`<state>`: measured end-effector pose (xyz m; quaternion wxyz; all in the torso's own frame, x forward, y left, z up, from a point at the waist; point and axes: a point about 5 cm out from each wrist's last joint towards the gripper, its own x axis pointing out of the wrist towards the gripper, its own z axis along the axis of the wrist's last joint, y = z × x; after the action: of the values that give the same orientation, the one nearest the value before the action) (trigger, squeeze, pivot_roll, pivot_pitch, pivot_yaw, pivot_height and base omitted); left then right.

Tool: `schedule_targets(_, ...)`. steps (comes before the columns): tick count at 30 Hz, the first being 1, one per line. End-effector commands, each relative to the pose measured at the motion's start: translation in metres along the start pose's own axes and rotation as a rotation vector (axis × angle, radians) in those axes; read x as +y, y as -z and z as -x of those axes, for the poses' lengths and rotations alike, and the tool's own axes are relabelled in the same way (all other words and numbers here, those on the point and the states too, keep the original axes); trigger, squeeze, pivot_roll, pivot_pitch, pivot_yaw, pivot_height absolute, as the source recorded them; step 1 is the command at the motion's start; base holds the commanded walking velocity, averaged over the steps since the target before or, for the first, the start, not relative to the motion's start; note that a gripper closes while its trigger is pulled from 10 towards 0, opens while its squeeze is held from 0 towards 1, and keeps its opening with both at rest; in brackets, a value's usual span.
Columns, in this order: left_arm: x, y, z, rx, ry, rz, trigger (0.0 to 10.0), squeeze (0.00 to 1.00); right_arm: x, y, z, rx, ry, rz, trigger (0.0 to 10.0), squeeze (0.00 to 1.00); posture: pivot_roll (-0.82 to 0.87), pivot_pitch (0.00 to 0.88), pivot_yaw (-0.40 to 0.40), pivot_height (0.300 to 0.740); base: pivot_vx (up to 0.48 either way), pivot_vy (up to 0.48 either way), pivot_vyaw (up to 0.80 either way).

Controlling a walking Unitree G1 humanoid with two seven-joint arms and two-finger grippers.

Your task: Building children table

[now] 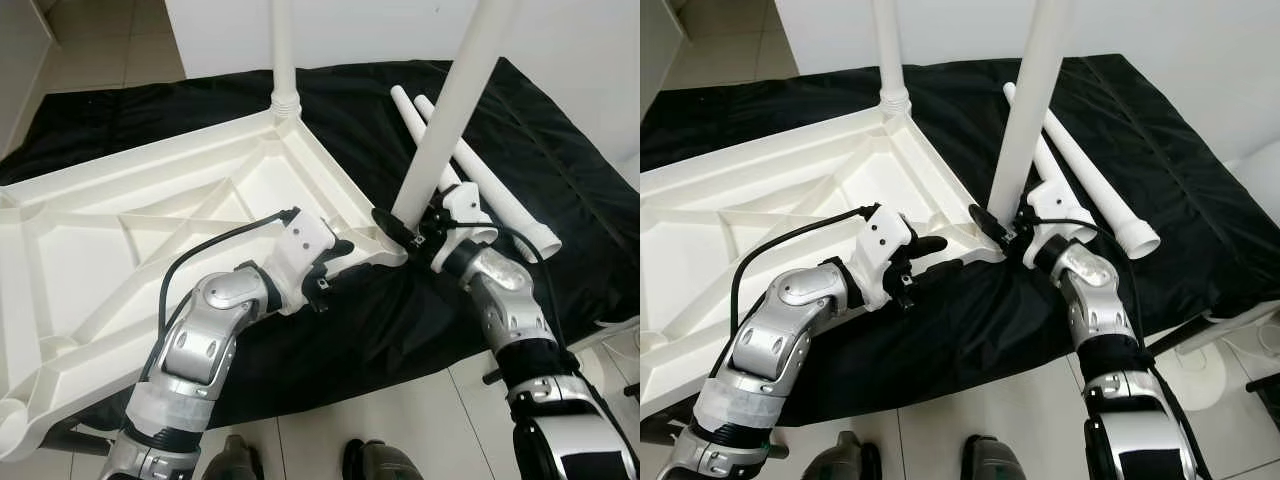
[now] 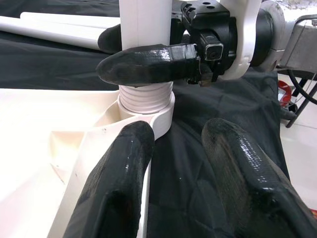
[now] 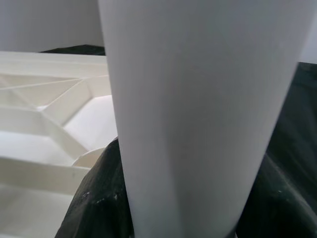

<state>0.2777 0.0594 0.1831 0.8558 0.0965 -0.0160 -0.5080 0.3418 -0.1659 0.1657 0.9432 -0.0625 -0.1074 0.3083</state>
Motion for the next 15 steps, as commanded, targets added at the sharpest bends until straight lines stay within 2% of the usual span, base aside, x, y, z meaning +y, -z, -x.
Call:
schedule_targets(1,0.004,0.005,-0.001,0.02,-0.129,0.007,10.0,0.0,-0.004,0.01,0.007,0.056,0.106,-0.009,10.0,0.0,-0.06,0.075,0.022,0.74,0.0,0.0,0.0)
schedule_targets(3,0.004,0.005,-0.001,0.02,-0.131,0.01,10.0,0.0,-0.004,0.014,0.008,0.082,0.197,-0.024,10.0,0.0,-0.06,0.075,0.022,0.74,0.0,0.0,0.0)
schedule_targets(6,0.004,0.005,-0.002,0.02,-0.132,0.011,10.0,0.0,-0.001,0.014,0.007,0.081,0.236,-0.026,10.0,0.0,-0.06,0.076,0.021,0.74,0.0,0.0,0.0)
schedule_targets(8,0.004,0.006,-0.002,0.02,-0.136,0.012,10.0,0.0,0.005,0.016,0.005,0.082,0.36,-0.033,10.0,0.0,-0.07,0.075,0.023,0.74,0.0,0.0,0.0)
schedule_targets(10,0.004,0.006,-0.002,0.02,-0.137,0.012,10.0,0.0,0.007,0.016,0.005,0.081,0.403,-0.034,10.0,0.0,-0.07,0.074,0.022,0.74,0.0,0.0,0.0)
schedule_targets(11,0.005,0.006,-0.002,0.021,-0.141,0.011,10.0,0.0,0.008,0.018,0.005,0.089,0.497,-0.061,10.0,0.0,-0.07,0.073,0.022,0.74,0.0,0.0,0.0)
schedule_targets(12,0.005,0.006,-0.002,0.021,-0.141,0.011,10.0,0.0,0.008,0.018,0.005,0.089,0.497,-0.061,10.0,0.0,-0.07,0.073,0.022,0.74,0.0,0.0,0.0)
schedule_targets(14,0.007,0.005,-0.002,0.02,-0.151,0.009,10.0,0.0,0.016,0.02,0.003,0.097,0.676,-0.082,10.0,0.0,-0.07,0.07,0.027,0.74,0.0,0.0,0.0)
schedule_targets(15,0.007,0.005,-0.002,0.02,-0.151,0.009,10.0,0.0,0.016,0.02,0.003,0.097,0.676,-0.082,10.0,0.0,-0.07,0.07,0.027,0.74,0.0,0.0,0.0)
